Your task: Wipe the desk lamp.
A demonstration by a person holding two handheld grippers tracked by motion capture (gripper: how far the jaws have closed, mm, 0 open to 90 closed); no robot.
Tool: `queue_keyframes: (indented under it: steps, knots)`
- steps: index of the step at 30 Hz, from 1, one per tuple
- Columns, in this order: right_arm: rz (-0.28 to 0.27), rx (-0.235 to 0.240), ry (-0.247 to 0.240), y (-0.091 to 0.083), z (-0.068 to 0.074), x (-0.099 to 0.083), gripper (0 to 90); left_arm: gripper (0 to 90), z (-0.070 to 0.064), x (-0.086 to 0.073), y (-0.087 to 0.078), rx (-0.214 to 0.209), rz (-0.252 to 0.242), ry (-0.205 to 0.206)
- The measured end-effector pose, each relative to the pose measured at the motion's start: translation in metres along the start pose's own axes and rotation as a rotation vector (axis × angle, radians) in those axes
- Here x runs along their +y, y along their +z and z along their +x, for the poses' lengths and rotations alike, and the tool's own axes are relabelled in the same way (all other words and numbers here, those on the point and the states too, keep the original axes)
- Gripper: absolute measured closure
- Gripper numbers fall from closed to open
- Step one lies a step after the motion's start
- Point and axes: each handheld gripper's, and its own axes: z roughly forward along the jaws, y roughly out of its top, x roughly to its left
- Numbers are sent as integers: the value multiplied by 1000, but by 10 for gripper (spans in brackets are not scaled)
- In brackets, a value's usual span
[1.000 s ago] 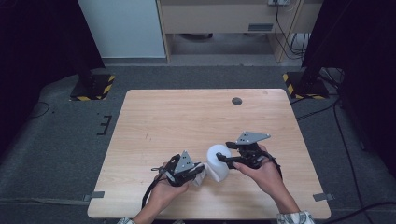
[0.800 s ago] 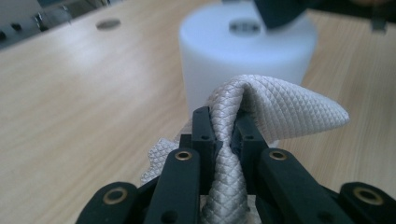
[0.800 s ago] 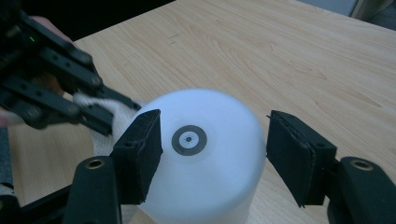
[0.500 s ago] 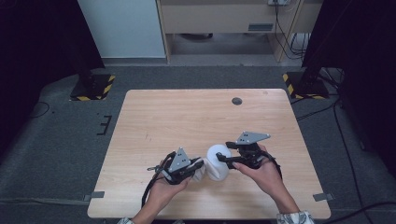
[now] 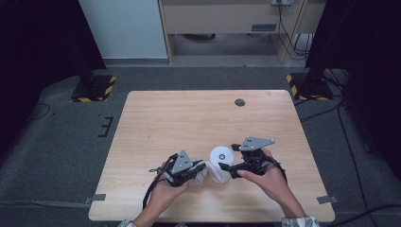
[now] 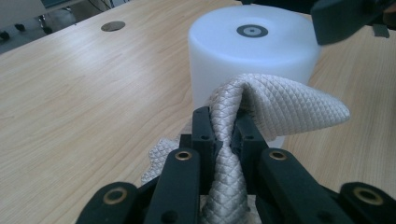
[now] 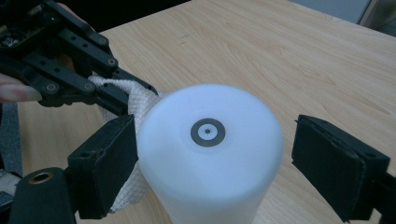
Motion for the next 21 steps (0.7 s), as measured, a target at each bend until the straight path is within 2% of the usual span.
queue_keyframes:
  steps: [12, 17, 21]
  knots:
    - [36, 3, -24, 10, 2, -6, 116, 814, 1, 5, -4, 2, -19, 5]
    - [36, 6, -25, 10, 2, -7, 117, 813, 10, 19, -3, -1, -36, 6]
    - [38, 6, -28, 10, 2, -7, 117, 814, 11, 17, 1, 3, -27, 4]
